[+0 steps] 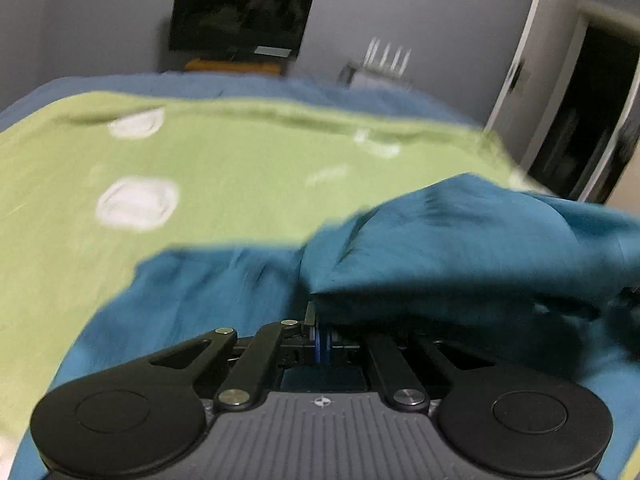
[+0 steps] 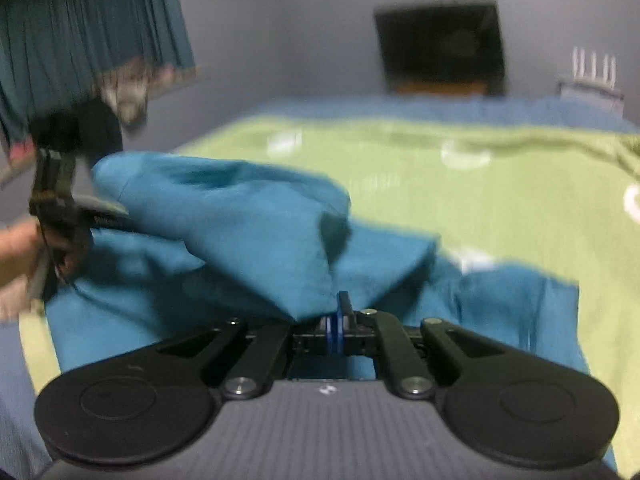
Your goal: Fold large clothes
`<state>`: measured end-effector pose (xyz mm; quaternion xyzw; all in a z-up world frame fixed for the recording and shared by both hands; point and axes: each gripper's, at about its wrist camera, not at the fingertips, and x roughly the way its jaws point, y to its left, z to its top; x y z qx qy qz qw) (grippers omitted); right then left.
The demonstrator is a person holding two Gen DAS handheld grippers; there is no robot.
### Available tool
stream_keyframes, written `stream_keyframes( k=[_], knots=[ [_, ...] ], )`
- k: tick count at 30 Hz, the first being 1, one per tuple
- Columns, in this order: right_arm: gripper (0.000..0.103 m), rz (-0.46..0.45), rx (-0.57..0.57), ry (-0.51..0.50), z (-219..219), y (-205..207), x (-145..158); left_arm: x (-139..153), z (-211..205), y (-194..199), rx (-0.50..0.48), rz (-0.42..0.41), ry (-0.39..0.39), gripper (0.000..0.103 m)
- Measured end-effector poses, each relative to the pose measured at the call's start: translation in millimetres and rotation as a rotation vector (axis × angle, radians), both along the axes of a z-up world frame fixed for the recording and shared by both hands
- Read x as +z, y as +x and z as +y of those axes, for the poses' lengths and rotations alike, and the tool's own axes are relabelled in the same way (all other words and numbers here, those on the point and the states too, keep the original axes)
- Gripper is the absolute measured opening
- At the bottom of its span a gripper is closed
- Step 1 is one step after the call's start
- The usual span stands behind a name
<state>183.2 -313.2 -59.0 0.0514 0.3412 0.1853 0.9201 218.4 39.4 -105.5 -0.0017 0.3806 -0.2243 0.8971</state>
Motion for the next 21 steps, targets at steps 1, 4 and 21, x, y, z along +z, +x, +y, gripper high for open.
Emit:
stream_keyframes(
  k=[1,4,21],
  knots=[
    [0.002,0.042,0.0,-0.029,2,0,-1,-6,1,-5,0.01,0.023,0.037,0.006],
    [0.004,0.074,-0.027,-0.086,7,-10,2,-11,14,-17,0.057,0.068,0.047,0.037],
    [0.016,0.018,0.047,0.014,42,-140,87,105,83,-171,0.064,-0.086,-0.056,0.064]
  ],
)
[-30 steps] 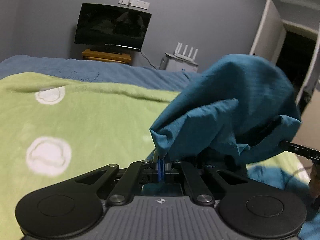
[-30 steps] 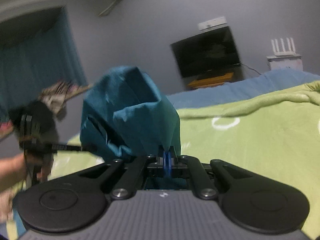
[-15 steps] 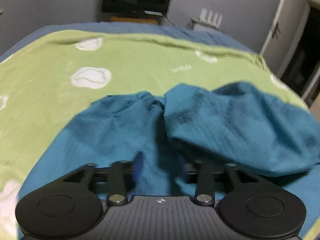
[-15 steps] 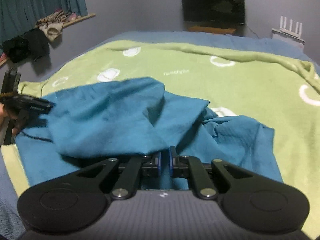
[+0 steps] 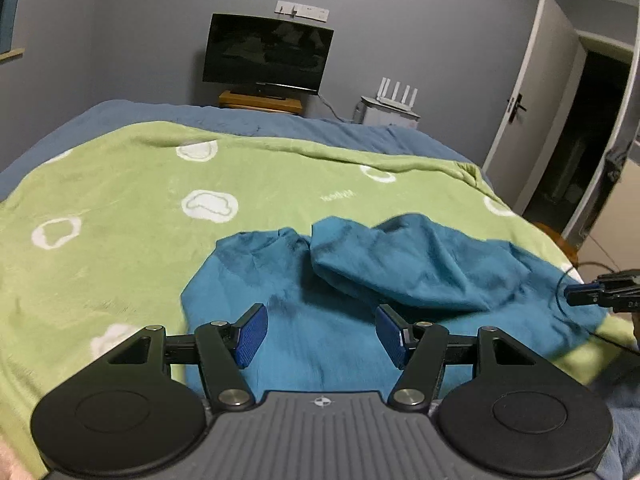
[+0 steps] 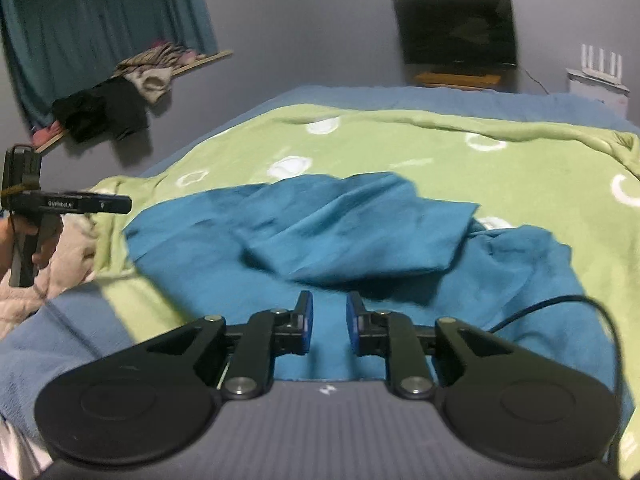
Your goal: Fold large clothes
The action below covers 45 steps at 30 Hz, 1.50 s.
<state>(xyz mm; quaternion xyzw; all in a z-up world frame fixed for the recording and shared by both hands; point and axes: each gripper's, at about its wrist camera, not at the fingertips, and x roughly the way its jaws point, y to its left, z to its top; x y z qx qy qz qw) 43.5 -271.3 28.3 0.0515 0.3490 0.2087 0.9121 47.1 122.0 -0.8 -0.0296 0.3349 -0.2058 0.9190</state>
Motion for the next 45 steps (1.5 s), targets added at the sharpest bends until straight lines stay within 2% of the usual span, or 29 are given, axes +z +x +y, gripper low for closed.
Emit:
stream_keyframes(
  k=[3,4,6,9,13,15,17,19,23,26,28,30,35,39,45],
  knots=[
    [0.016,-0.031,-0.003,-0.016,17,-11,6,2,-11,-20,-0.017,-0.002,0.024,0.066],
    [0.019,-0.056,-0.024,-0.029,21,-11,10,7,-16,-28,-0.022,-0.006,0.026,0.066],
    [0.031,-0.104,-0.081,-0.063,30,0,13,3,-29,-24,-0.033,-0.017,0.019,0.067],
    [0.032,-0.129,-0.169,-0.042,40,29,11,-7,-58,-11,-0.054,-0.023,-0.002,0.067],
    [0.032,-0.06,-0.214,-0.079,64,73,-15,-22,-90,7,-0.07,-0.033,0.007,0.067],
    [0.032,0.049,-0.218,-0.121,74,88,-35,-27,-98,13,-0.062,-0.021,-0.001,0.067],
    [0.032,0.153,-0.197,-0.147,80,92,-56,-33,-102,18,-0.057,-0.002,-0.016,0.067],
    [0.032,0.154,-0.17,-0.176,82,85,-65,-36,-101,20,-0.054,0.005,-0.01,0.067],
    [0.033,0.088,-0.223,-0.065,53,65,-43,-36,-86,27,-0.027,0.016,0.019,0.07],
    [0.034,0.022,-0.329,-0.024,17,57,-22,-30,-71,42,0.012,0.002,0.045,0.072],
    [0.043,0.0,-0.416,-0.013,-10,60,-11,-25,-65,57,0.05,-0.016,0.074,0.077],
    [0.052,0.003,-0.505,-0.046,-36,69,-6,-22,-61,76,0.082,-0.031,0.096,0.079],
    [0.053,0.056,-0.663,-0.095,-89,95,-17,-23,-45,132,0.16,-0.013,0.095,0.079],
    [0.054,0.078,-0.711,-0.119,-113,107,-26,-24,-31,177,0.249,-0.001,0.117,0.079],
    [0.057,0.115,-0.661,-0.104,-121,133,-49,-53,-47,219,0.22,0.046,0.27,0.079]
  ],
)
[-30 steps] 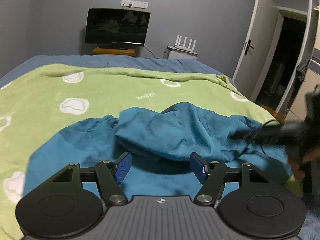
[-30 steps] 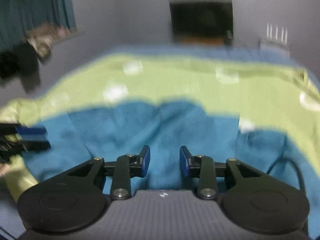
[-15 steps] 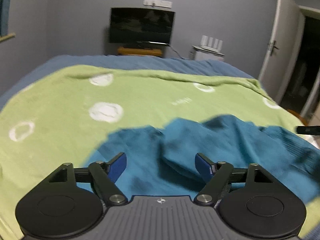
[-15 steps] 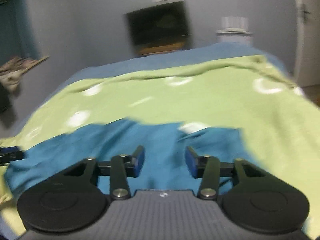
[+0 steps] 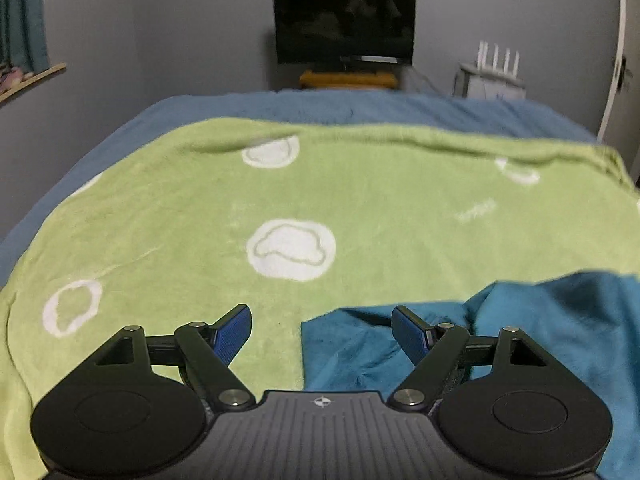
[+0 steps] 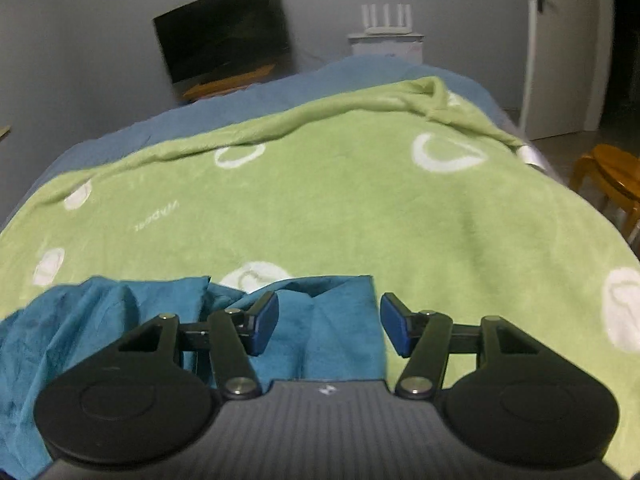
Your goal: Fold large clothes
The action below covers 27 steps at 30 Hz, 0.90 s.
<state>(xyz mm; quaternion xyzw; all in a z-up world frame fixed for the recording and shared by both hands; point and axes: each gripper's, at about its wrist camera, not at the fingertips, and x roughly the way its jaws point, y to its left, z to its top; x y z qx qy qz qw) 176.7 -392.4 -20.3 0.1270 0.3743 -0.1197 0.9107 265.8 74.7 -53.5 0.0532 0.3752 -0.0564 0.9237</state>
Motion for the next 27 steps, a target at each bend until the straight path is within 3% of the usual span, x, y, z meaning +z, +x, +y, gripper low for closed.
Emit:
stream_keyframes(
  k=[3,8,10,17,21,24,27],
  knots=[
    [0.057,-0.012,-0.051,-0.039,-7,3,4,-12,-7,8,-0.012,0.014,0.015,0.079],
    [0.057,0.041,-0.25,-0.128,-51,-5,11,-32,-15,20,-0.027,0.041,0.019,0.079],
    [0.057,0.071,-0.246,-0.155,-60,-8,8,-41,-17,25,-0.034,0.058,0.025,0.079],
    [0.057,0.147,-0.022,0.078,-61,11,-28,-67,-13,45,-0.055,0.153,-0.024,0.079],
    [0.057,0.161,0.021,0.168,-57,26,-48,-78,-2,53,-0.043,0.188,-0.086,0.084],
    [0.058,0.153,0.018,0.203,-59,37,-56,-85,6,58,-0.033,0.197,-0.104,0.095],
    [0.058,0.147,0.032,0.279,-69,46,-63,-96,15,61,-0.033,0.212,-0.145,0.097]
  ],
)
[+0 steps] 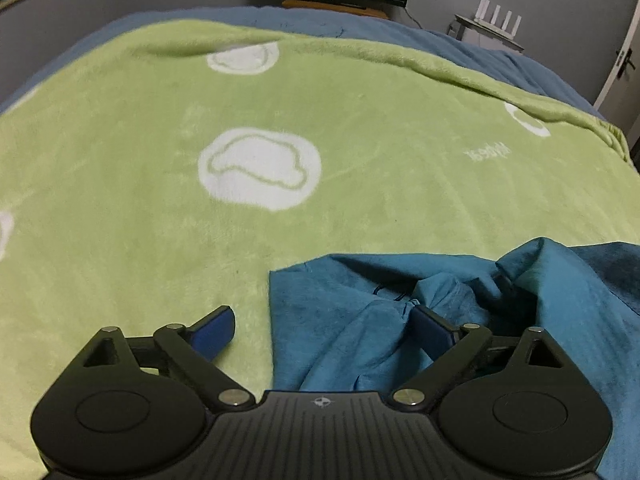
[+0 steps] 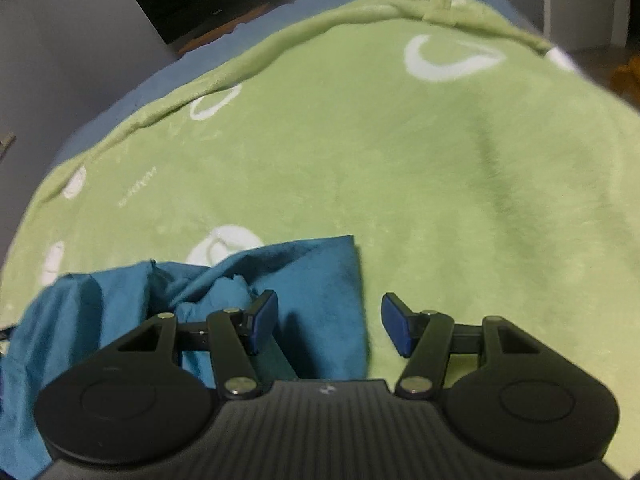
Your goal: Fold large clothes
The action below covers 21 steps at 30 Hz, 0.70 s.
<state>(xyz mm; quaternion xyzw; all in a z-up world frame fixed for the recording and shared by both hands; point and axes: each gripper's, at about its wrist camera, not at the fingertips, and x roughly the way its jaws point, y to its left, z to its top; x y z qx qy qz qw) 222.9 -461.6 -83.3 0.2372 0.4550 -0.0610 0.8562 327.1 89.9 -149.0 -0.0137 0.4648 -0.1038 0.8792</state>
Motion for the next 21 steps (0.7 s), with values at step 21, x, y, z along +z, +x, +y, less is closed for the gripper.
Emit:
stream_keyframes(
  k=[21],
  knots=[
    [0.08,0.042,0.198,0.092,5,21,-31,-34,20,14,-0.07,0.046,-0.172,0.071]
  ],
)
